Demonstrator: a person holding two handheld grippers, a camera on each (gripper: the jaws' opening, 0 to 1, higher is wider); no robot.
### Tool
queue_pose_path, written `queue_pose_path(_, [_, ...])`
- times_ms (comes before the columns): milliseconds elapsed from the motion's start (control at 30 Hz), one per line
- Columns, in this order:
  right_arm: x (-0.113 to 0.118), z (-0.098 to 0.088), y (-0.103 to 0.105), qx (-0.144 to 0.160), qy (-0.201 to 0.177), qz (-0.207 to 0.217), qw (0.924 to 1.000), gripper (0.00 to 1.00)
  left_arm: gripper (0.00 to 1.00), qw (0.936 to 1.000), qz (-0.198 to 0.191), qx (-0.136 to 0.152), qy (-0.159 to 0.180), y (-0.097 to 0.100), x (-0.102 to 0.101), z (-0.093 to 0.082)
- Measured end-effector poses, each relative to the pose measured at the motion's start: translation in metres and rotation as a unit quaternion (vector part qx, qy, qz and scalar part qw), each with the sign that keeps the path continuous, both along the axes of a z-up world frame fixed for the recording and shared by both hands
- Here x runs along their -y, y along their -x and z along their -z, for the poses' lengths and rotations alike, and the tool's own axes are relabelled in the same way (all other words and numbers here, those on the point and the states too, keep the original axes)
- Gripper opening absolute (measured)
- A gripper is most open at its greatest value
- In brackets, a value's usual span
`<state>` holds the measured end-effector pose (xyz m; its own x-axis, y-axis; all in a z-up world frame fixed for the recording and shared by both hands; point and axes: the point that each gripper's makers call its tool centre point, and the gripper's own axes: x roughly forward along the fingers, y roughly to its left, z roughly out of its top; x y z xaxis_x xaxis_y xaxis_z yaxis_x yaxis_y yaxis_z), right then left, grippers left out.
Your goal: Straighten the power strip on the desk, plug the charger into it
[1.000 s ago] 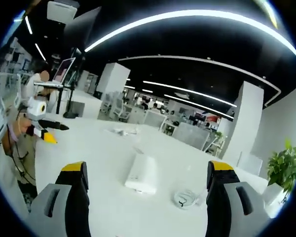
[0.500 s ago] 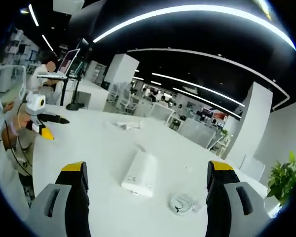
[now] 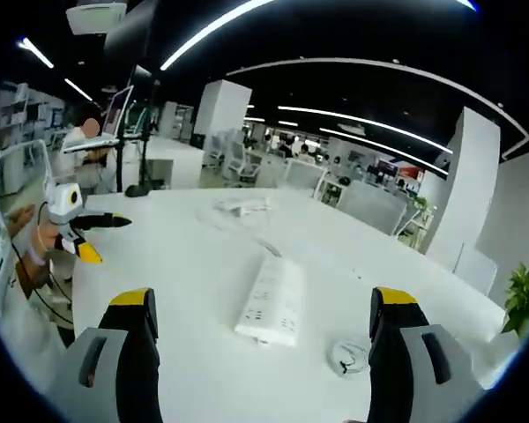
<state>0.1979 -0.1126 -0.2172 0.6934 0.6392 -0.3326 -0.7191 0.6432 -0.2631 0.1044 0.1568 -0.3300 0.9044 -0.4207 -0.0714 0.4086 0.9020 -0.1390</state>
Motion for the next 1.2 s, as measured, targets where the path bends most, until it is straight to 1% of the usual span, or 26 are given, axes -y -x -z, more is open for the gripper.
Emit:
queue_pose_path(133, [-0.007,0.004,-0.003,-0.016,0.0,-0.007,0.9998,1.0,0.99,1.0,-0.002,0.0,0.002,0.0,0.0,0.0])
queue_pose_path(300, [-0.012,0.008,-0.006,-0.043,-0.012,-0.008,0.999,1.0,0.99,1.0,-0.001,0.0,0.002,0.001,0.0,0.0])
queue_pose_path(400, [-0.013,0.009,-0.009,-0.05,-0.018,-0.003,0.9986,1.0,0.99,1.0,0.001,0.002,0.001,0.002,0.0,-0.001])
queue_pose_path(467, [-0.013,0.012,-0.012,-0.062,-0.021,0.001,0.9979,1.0,0.99,1.0,0.001,0.001,0.0,0.002,0.0,-0.001])
queue_pose_path(567, [-0.011,0.022,-0.014,-0.091,-0.011,0.012,0.9958,1.0,0.99,1.0,0.0,0.001,0.002,0.002,0.0,0.0])
queue_pose_path(667, [-0.011,0.029,-0.019,-0.103,-0.004,0.02,0.9945,1.0,0.99,1.0,0.001,0.001,0.002,0.002,0.0,0.0])
queue_pose_path(767, [-0.009,0.037,-0.022,-0.125,0.003,0.031,0.9917,1.0,0.99,1.0,0.002,0.001,0.003,0.002,0.001,0.0])
queue_pose_path(967, [-0.009,0.046,-0.034,-0.143,0.004,0.047,0.9887,1.0,0.99,1.0,0.002,0.001,0.003,0.002,0.001,0.0])
queue_pose_path(1100, [-0.011,0.052,-0.043,-0.149,0.004,0.055,0.9873,1.0,0.99,1.0,0.001,0.001,0.003,0.002,0.0,0.0])
queue_pose_path(1200, [-0.015,0.057,-0.047,-0.167,-0.005,0.056,0.9843,1.0,0.99,1.0,0.001,0.0,0.003,0.002,0.001,0.001])
